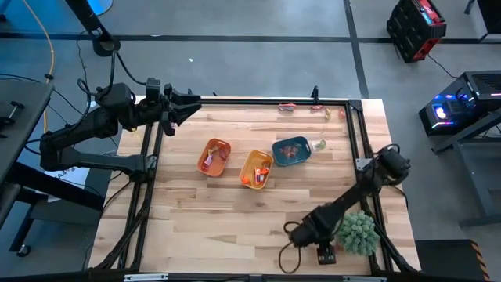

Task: Sort candy
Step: Put the red candy into the orange bin, then put the green gummy into the blue bin

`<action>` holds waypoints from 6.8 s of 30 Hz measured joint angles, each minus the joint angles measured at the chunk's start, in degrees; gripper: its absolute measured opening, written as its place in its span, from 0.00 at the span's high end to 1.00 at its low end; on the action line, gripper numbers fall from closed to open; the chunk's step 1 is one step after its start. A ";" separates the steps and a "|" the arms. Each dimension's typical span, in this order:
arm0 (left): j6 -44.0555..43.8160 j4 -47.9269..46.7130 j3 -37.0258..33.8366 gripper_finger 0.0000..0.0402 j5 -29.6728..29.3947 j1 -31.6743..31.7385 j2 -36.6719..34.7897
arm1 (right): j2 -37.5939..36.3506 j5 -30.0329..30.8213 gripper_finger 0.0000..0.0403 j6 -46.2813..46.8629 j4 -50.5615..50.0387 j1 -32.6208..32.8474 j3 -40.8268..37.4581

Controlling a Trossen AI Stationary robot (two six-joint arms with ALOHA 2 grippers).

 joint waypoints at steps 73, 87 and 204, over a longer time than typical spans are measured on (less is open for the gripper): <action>-1.02 -0.43 -0.02 0.51 0.00 -0.02 -0.02 | 4.45 48.01 1.00 -37.72 -17.86 -4.23 14.77; -2.05 0.09 -0.02 0.51 2.02 -0.02 -0.22 | 4.29 58.20 1.00 -52.31 0.61 -28.67 26.38; -11.45 3.34 -4.85 1.00 8.01 14.14 38.62 | -18.62 34.92 0.56 -32.52 6.34 -66.82 31.12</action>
